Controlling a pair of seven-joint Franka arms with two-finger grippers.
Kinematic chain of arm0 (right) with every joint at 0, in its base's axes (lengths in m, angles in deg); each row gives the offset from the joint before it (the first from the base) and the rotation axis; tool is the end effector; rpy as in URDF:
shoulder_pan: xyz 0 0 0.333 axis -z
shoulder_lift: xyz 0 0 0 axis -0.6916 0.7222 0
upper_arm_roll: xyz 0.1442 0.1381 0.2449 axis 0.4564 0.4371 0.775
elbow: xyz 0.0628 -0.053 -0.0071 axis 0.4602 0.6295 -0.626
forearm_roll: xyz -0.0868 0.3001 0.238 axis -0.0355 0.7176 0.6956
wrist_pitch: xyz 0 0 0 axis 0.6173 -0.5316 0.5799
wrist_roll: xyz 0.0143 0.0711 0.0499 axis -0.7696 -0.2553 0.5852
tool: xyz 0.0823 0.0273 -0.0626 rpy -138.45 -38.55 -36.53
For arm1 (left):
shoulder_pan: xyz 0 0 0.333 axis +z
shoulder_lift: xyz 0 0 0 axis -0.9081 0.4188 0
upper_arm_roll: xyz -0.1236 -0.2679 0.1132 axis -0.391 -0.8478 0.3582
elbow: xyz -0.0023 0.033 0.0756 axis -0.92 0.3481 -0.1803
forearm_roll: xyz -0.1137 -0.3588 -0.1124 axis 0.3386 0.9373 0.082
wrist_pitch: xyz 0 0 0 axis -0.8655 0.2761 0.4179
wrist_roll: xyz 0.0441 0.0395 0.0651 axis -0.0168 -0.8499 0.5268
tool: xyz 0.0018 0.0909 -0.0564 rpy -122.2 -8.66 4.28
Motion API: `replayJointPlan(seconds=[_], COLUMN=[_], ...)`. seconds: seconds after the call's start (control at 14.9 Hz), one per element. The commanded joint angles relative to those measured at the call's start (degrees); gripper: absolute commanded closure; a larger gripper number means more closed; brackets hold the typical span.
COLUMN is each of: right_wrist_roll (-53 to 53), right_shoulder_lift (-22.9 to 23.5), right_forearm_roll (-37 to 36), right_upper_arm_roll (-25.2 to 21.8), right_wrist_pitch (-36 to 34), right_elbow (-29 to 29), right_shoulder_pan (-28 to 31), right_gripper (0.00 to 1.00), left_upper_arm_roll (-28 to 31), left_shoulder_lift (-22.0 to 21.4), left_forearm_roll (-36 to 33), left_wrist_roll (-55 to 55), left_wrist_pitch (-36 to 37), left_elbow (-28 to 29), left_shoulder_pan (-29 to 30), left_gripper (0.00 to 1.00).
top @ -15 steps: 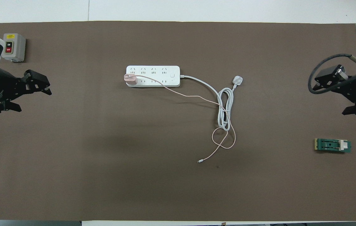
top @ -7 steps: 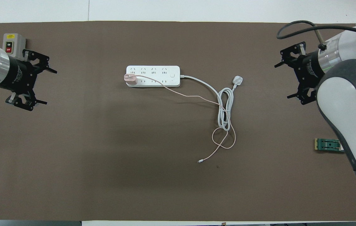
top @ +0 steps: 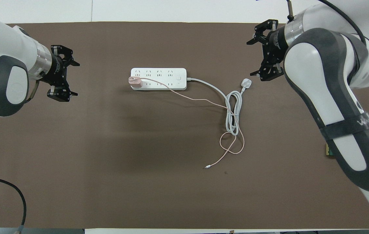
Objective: Unplug charger and place it aside
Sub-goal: 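Reach the left gripper to the pink plug while the right gripper reaches the strip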
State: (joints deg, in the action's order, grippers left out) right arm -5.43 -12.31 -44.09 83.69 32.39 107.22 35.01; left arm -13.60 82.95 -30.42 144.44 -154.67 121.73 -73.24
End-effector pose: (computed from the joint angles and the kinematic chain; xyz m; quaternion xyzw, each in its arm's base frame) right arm 0.6949 0.1498 0.4962 -0.7161 0.6700 0.1060 0.1645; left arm 0.6308 -0.1196 0.4699 0.7330 0.6776 -0.0106 0.0581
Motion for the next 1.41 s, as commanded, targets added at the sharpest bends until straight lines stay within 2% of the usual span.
replayJointPlan(seconds=[0.0,0.2,0.34,0.67,0.94,1.34], right_wrist_roll=[-3.7,-3.8,-3.8,-3.8,-3.8,-3.8], right_shoulder_lift=[11.3,15.0,18.5,21.2,23.7,23.7], right_forearm_roll=[1.8,3.6,3.5,3.4,3.8,7.4], right_upper_arm_roll=[-0.1,0.0,0.0,-0.6,-0.3,-0.2], right_wrist_pitch=[0.2,2.1,1.9,5.9,6.0,8.4], right_elbow=[-13.5,-14.0,-18.7,-19.1,-18.3,-14.9], right_shoulder_pan=[-1.6,-5.1,-5.4,-10.4,-11.7,-12.6], right_gripper=[0.02,0.02,0.02,0.05,0.04,0.04], left_upper_arm_roll=[0.6,0.6,1.1,1.4,1.3,1.3], left_shoulder_lift=[3.2,4.9,9.2,17.2,18.3,18.8], left_forearm_roll=[-1.0,-0.9,-0.7,-0.5,-0.7,-0.7], left_wrist_roll=[4.7,4.7,5.2,10.8,12.2,12.1], left_wrist_pitch=[-5.6,-5.7,-5.0,-4.3,-6.1,-8.4], left_elbow=[2.5,1.4,-2.1,-10.3,-10.8,-10.3], left_shoulder_pan=[-0.9,-2.5,-6.3,-7.3,-7.9,-9.8], left_gripper=[0.00,0.00,0.00,0.00,0.00,0.00])
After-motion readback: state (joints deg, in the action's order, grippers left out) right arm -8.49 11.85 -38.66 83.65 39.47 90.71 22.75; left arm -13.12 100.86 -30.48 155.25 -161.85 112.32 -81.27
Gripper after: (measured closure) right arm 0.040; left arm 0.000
